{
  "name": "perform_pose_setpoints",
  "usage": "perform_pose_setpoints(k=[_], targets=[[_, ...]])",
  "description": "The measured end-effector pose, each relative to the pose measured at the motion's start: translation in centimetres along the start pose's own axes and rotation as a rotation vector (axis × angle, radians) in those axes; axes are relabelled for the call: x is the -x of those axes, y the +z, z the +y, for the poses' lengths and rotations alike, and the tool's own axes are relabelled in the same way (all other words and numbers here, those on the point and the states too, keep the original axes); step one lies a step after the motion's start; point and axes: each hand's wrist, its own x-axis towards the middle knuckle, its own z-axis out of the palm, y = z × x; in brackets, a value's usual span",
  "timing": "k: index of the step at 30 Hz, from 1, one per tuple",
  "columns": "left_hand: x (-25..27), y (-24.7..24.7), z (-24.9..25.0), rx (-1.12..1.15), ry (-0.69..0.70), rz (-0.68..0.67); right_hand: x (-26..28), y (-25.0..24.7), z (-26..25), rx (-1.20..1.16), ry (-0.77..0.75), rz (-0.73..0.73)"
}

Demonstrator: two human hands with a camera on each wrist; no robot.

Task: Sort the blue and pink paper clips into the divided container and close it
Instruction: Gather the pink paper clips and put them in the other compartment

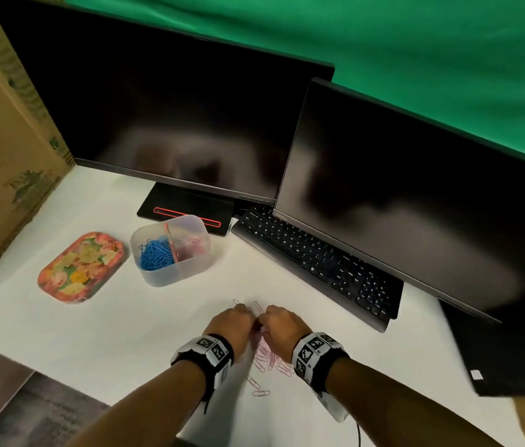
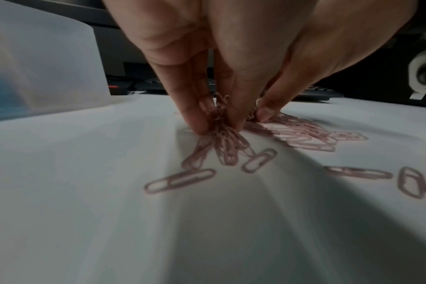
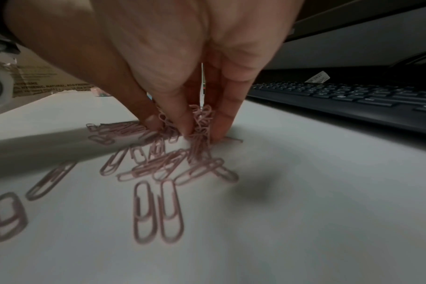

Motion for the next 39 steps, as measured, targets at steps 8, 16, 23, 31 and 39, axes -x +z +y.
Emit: perform_pose_setpoints(k=[8, 16, 23, 31, 39], targets=[[0.2, -0.6, -2.4, 0.106, -0.079, 0.025, -0.7, -0.6, 1.8, -0.207, 0.144, 0.053], [1.7, -6.1, -4.2, 0.336, -0.089, 0.361, -1.0, -1.9, 2.8, -0.470, 0.254, 0.167], [-0.4, -12.9, -8.2, 0.198, -0.354, 0.458, -3.2, -5.4, -0.1, -0.573, 0.179, 0.272], [-0.4, -14.0, -10.6, 0.368, -0.416, 0.446, -8.4, -12.5, -6.9, -0.571, 0.005, 0.385], [5.3, -7.7, -11.0, 0.484, -0.304, 0.349, -13.8, -13.8, -12.5, -0.374, 0.042, 0.219]])
